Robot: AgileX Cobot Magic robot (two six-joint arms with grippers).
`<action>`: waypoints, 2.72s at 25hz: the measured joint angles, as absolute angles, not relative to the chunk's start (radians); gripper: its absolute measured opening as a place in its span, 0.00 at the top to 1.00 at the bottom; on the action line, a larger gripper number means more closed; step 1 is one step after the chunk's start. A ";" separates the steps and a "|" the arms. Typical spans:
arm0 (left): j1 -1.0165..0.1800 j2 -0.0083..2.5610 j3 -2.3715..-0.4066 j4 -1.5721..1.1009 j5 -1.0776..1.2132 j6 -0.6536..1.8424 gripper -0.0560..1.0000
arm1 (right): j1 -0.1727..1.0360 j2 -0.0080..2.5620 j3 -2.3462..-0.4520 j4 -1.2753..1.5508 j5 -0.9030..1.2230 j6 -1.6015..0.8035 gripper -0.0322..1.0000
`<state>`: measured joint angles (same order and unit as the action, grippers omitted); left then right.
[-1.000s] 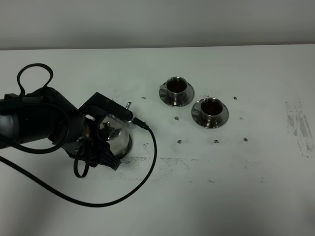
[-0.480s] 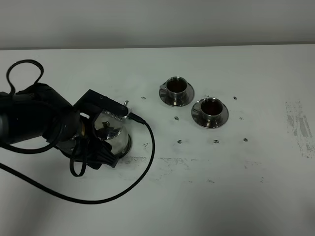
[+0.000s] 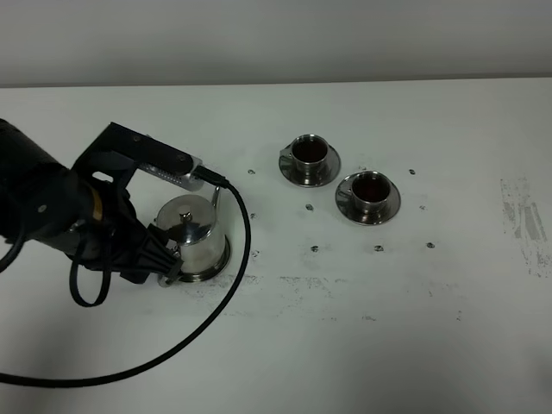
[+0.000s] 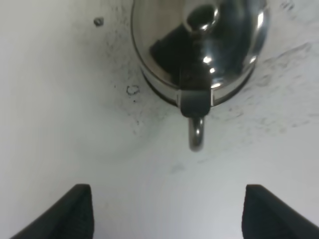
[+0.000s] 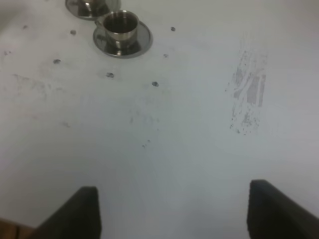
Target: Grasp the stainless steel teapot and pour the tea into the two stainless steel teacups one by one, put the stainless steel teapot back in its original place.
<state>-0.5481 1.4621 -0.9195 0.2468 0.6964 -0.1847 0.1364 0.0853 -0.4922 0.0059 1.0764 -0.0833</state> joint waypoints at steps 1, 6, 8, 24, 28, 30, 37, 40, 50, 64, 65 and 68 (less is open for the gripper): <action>-0.548 1.436 -0.920 0.245 0.702 -0.185 0.38 | 0.136 0.085 -0.492 0.006 1.076 -0.083 0.40; -0.548 1.301 -0.919 0.245 0.764 -0.168 0.38 | 0.136 0.085 -0.492 0.000 1.076 -0.083 0.40; -0.548 1.244 -0.919 0.247 0.799 -0.166 0.38 | 0.136 0.085 -0.492 0.006 1.076 -0.083 0.40; -0.326 0.828 -0.917 0.427 1.192 -0.247 0.41 | 0.136 0.085 -0.492 0.000 1.076 -0.083 0.40; -0.246 0.676 -0.824 0.405 1.194 -0.218 0.42 | 0.136 0.085 -0.492 0.000 1.076 -0.083 0.40; -0.210 0.596 -0.761 0.387 1.194 -0.210 0.42 | 0.136 0.085 -0.492 0.000 1.076 -0.083 0.40; -0.112 0.387 -0.628 0.292 1.195 -0.217 0.42 | 0.136 0.085 -0.492 0.000 1.076 -0.083 0.40; -0.093 0.344 -0.590 0.262 1.195 -0.235 0.42 | 0.136 0.085 -0.492 0.000 1.076 -0.083 0.40; -0.088 0.302 -0.533 0.174 1.097 -0.232 0.42 | 0.136 0.085 -0.492 0.006 1.076 -0.083 0.40; -0.088 0.133 -0.510 0.082 1.041 -0.096 0.42 | 0.136 0.085 -0.492 0.006 1.076 -0.083 0.40; -0.088 0.124 -0.510 0.082 1.041 -0.095 0.42 | 0.136 0.085 -0.492 0.000 1.076 -0.083 0.40; -0.088 0.093 -0.509 0.084 1.041 -0.095 0.42 | 0.136 0.085 -0.492 0.000 1.076 -0.083 0.40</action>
<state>-0.0882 0.0930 -0.5092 0.0836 1.0409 -0.0953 0.1364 0.0853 -0.4922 0.0000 1.0764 -0.0833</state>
